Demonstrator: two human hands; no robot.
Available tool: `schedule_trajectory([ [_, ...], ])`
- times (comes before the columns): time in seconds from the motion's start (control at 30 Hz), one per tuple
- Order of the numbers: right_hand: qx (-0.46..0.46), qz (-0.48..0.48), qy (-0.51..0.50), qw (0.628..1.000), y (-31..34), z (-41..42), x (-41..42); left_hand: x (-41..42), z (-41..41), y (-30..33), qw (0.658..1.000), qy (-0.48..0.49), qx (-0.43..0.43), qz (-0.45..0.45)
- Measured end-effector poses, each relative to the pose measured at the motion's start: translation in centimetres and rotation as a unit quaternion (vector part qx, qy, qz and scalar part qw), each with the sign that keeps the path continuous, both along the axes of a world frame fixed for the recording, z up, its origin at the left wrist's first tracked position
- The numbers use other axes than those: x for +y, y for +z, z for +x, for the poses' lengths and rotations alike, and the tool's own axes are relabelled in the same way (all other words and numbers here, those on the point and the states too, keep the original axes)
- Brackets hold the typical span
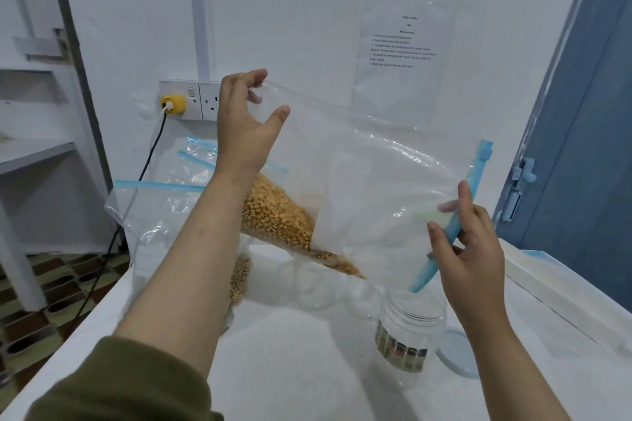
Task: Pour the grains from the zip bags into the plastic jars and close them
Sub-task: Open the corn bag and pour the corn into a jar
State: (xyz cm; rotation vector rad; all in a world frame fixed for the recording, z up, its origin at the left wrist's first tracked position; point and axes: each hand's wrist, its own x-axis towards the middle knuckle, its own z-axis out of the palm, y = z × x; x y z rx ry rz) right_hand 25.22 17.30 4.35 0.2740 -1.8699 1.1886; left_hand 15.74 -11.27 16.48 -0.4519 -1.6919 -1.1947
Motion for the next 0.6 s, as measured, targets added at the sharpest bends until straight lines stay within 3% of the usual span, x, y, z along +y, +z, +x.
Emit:
schedule_trajectory([
  [0.6,-0.024,-0.02,0.006,1.0,-0.85,0.07,0.34,0.57,0.97,0.02,1.0,0.008,0.011,-0.023],
])
